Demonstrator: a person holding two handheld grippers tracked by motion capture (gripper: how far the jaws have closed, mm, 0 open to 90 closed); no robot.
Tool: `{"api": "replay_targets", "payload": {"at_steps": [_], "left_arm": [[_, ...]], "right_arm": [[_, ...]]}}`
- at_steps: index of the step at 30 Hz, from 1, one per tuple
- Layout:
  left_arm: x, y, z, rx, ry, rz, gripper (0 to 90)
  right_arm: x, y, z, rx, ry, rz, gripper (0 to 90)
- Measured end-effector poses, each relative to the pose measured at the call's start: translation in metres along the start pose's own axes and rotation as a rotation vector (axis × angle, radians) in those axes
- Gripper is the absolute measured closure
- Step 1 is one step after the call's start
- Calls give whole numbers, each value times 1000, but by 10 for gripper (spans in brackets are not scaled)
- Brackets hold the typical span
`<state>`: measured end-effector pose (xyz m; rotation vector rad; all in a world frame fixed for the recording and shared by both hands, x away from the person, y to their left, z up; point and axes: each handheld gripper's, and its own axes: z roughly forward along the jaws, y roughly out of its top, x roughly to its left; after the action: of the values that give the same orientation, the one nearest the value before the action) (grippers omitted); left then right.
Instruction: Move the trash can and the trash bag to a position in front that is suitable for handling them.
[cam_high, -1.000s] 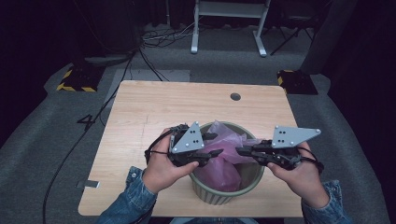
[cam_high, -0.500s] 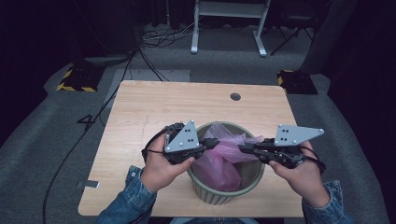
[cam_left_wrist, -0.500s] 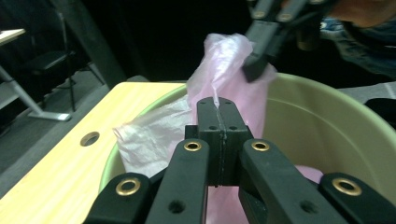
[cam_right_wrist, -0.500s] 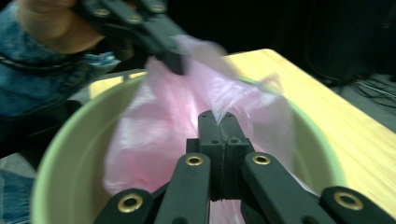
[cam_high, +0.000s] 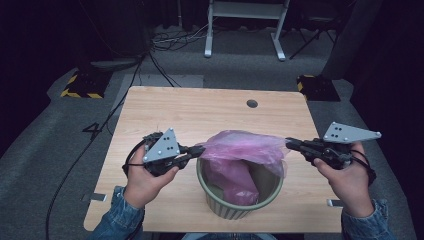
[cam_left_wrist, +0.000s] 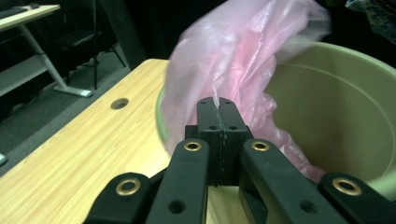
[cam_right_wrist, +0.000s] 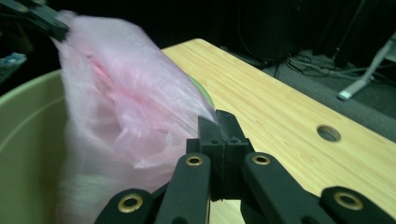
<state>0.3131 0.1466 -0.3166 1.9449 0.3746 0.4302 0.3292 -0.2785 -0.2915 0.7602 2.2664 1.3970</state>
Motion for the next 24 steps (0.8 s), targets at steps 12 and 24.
{"api": "replay_targets", "payload": {"at_steps": [12, 24], "left_arm": [[-2, -6, -1, -3, -13, 2, 900], [13, -14, -9, -56, 94, -105, 900]], "right_arm": [[-4, 5, -3, -46, -23, -23, 851], [0, -2, -7, -197, -44, 8, 373]]}}
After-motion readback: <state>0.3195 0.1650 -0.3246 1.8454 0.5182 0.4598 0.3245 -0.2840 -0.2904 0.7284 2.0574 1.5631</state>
